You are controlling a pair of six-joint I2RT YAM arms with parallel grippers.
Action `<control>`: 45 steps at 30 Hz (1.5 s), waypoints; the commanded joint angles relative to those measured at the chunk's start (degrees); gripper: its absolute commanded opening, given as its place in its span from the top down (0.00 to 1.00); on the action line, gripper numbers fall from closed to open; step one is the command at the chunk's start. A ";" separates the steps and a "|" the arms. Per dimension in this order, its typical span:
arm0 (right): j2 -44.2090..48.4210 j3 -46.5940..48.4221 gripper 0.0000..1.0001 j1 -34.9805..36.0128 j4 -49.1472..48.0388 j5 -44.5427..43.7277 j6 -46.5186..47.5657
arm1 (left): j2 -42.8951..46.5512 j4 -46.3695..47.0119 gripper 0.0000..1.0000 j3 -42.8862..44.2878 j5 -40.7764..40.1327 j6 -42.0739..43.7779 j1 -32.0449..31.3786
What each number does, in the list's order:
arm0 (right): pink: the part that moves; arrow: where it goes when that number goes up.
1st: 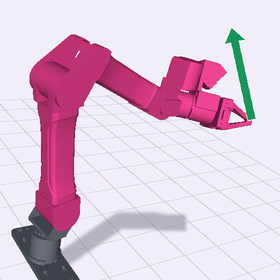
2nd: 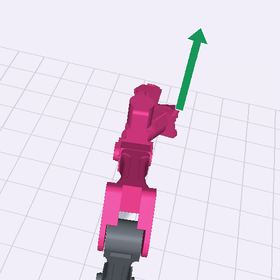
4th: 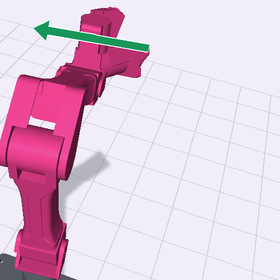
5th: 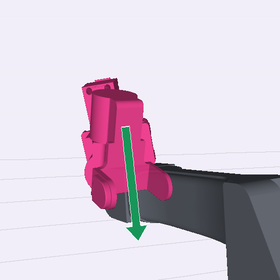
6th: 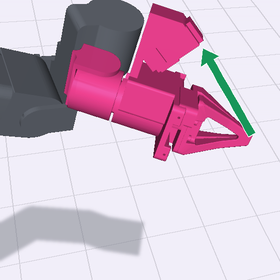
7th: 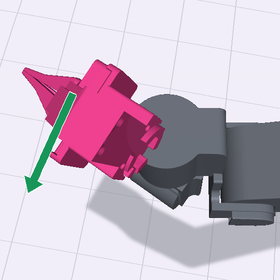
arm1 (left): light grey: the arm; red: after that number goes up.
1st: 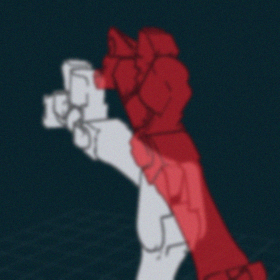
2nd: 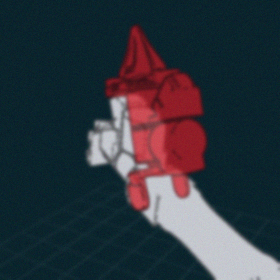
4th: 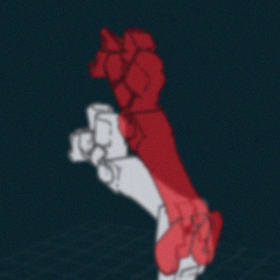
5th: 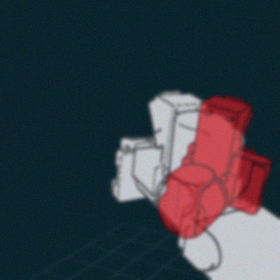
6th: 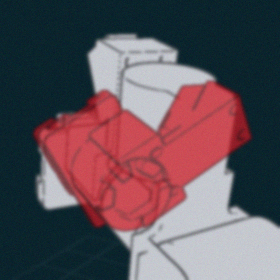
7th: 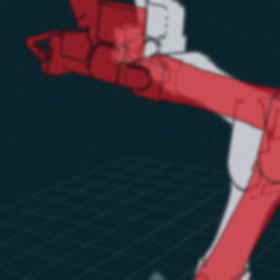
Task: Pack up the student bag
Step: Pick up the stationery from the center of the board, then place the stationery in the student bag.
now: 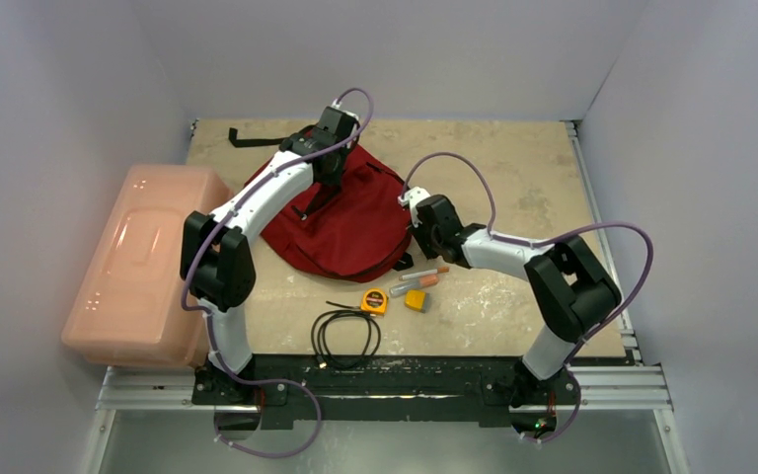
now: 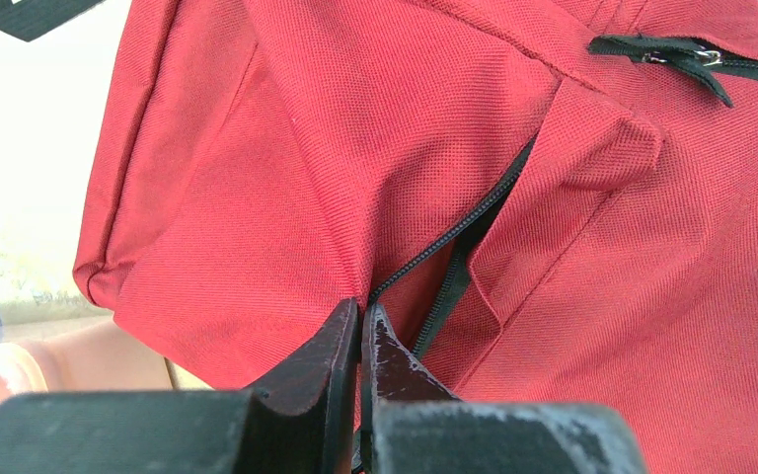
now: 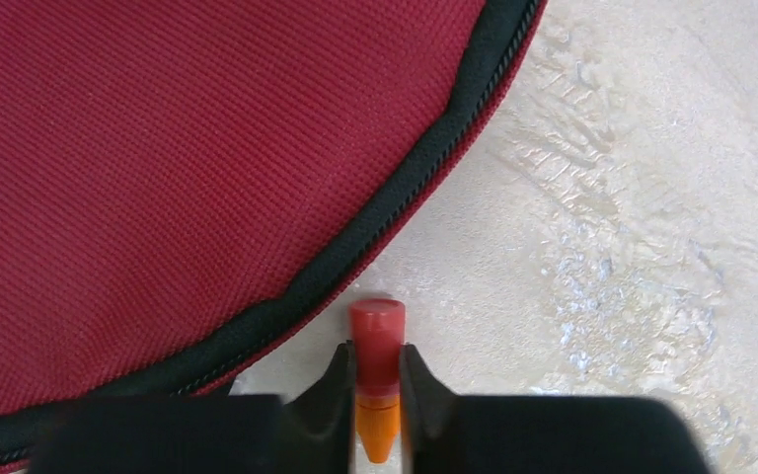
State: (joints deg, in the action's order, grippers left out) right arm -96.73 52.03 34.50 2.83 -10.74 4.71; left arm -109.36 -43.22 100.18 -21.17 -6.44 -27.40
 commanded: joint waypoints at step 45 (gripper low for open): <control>-28.39 25.49 1.00 5.03 -59.06 18.68 -58.11 | 7.33 -0.16 1.00 0.59 0.33 2.66 0.74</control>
State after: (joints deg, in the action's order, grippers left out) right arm -127.61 77.82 39.18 -51.79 11.38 -55.94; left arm -105.47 -44.27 100.16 -19.92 -4.84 -27.27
